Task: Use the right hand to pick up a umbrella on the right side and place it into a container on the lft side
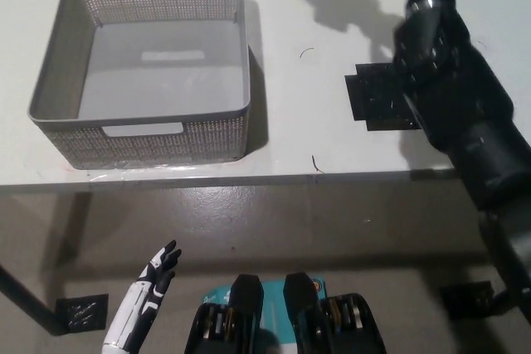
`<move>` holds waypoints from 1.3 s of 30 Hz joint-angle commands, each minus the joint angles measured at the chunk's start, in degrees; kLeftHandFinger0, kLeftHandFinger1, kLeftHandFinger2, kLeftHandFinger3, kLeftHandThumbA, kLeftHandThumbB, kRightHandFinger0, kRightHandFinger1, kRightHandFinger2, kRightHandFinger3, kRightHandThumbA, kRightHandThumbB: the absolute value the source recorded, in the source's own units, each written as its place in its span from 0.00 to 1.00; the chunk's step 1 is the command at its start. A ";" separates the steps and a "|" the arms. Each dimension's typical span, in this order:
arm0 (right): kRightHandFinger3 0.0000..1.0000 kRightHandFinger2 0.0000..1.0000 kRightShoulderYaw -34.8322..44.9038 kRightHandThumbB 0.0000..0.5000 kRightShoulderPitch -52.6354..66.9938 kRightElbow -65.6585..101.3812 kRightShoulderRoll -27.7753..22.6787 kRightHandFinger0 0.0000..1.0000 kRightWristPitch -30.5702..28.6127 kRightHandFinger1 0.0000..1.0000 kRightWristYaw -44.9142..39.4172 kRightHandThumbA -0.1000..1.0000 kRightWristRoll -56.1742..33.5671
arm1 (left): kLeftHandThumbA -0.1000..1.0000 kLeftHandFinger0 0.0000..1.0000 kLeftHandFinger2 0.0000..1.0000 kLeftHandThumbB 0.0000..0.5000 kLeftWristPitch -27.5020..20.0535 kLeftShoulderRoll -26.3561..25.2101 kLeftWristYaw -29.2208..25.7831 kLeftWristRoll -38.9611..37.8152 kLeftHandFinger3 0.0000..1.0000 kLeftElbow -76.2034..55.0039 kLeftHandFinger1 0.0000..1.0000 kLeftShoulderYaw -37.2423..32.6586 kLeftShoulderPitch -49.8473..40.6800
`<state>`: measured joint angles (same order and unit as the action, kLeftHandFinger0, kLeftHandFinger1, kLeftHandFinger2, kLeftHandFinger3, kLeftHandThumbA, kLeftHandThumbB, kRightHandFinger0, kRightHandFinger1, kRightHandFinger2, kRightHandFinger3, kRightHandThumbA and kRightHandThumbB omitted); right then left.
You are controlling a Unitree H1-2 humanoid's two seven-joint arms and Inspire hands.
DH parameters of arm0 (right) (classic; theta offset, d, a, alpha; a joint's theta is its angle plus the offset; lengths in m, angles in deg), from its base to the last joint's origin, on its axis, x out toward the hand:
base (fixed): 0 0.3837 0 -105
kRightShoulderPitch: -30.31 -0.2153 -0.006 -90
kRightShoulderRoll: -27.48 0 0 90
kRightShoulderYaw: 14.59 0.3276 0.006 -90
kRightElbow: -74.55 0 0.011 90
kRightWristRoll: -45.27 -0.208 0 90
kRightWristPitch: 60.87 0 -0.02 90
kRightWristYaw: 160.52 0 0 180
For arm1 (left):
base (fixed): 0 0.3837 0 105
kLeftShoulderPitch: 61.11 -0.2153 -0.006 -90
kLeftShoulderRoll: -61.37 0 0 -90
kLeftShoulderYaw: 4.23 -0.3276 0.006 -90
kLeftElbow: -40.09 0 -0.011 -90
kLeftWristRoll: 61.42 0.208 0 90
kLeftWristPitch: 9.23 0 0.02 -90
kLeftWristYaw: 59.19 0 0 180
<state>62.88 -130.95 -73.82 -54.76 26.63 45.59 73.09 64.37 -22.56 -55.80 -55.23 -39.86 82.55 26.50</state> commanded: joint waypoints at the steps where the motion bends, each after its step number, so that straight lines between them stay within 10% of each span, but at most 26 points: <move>1: 0.87 0.75 -1.14 0.32 -7.99 4.35 2.95 0.00 -1.20 0.34 -1.30 0.00 0.22 | 1.00 1.00 1.00 0.38 -1.52 -0.61 0.56 -0.30 1.00 -0.93 1.00 -0.04 -0.27; 4: 0.65 0.66 -2.12 0.31 -10.53 3.51 6.43 0.00 0.82 0.18 -2.27 0.00 0.41 | 1.00 1.00 1.00 0.45 -1.40 -0.39 0.80 -0.79 1.00 -0.63 1.00 -0.13 -0.39; 12: 0.48 0.55 -5.90 0.42 -11.64 -5.47 15.71 0.00 -2.18 0.01 -0.50 0.00 0.74 | 1.00 1.00 1.00 0.44 -3.54 0.25 0.24 -0.49 1.00 -0.09 1.00 -0.39 -2.19; 16: 0.56 0.61 -7.08 0.42 -10.16 -9.44 19.67 0.00 -2.57 0.02 -1.58 0.00 0.45 | 1.00 0.99 1.00 0.45 -3.48 0.95 0.44 -0.62 1.00 -0.09 1.00 -0.92 -3.05; 18: 0.58 0.70 -6.80 0.74 -9.56 -10.61 20.74 0.17 -3.53 0.25 -3.61 0.00 -0.76 | 1.00 0.99 1.00 0.40 -2.70 1.35 0.04 -0.50 1.00 -0.66 1.00 -0.86 -3.12; 20: 0.44 0.40 -7.05 0.64 -9.49 -12.12 21.55 0.02 -4.45 0.07 -3.09 0.00 -0.66 | 1.00 1.00 1.00 0.38 -2.20 1.55 0.18 -0.89 1.00 -0.96 1.00 -0.86 -3.05; 22: 0.49 0.50 -7.33 0.38 -9.50 -14.16 23.00 0.00 -4.88 0.00 -1.90 0.00 -0.46 | 1.00 1.00 1.00 0.44 -1.65 1.50 0.37 -0.88 1.00 -1.39 1.00 -0.82 -2.99; 26: 0.57 0.61 -8.64 0.34 -9.14 -16.42 24.29 0.00 -4.19 0.03 -1.34 0.00 0.46 | 1.00 1.00 1.00 0.42 -1.24 1.75 0.45 -1.07 1.00 -1.96 1.00 -0.81 -2.88; 29: 0.78 0.75 -8.66 0.40 -8.39 -17.06 24.21 0.02 -4.17 0.19 -0.66 0.00 -0.03 | 1.00 1.00 1.00 0.42 -0.94 1.41 0.81 -1.10 1.00 -2.50 1.00 -0.90 -2.73; 30: 1.00 1.00 -8.12 0.54 -8.51 -17.23 24.19 0.36 -2.31 0.60 -2.49 0.28 -0.80 | 1.00 1.00 1.00 0.42 -0.96 1.26 0.96 -1.21 1.00 -2.51 1.00 -0.91 -2.53; 32: 1.00 1.00 -7.32 0.71 -8.60 -17.02 23.47 0.81 -1.22 1.00 -6.71 0.54 -2.08 | 1.00 0.99 1.00 0.41 -0.58 0.99 1.19 -1.25 1.00 -2.76 1.00 -0.91 -1.99; 33: 1.00 1.00 -7.29 0.78 -8.41 -16.57 22.82 1.00 -1.26 1.00 -8.66 0.59 -2.27 | 1.00 0.98 1.00 0.42 -0.54 0.89 1.19 -1.10 1.00 -2.95 1.00 -0.91 -1.76; 39: 1.00 1.00 -7.84 0.80 -8.39 -15.76 20.39 1.00 0.43 1.00 -11.97 0.80 -1.98 | 1.00 0.94 1.00 0.46 -1.02 0.50 1.22 -0.73 1.00 -2.65 1.00 -0.80 -0.74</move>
<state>54.99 -135.58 -91.46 -33.10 26.57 37.14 71.84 64.01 -21.31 -55.15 -55.76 -40.98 81.64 25.14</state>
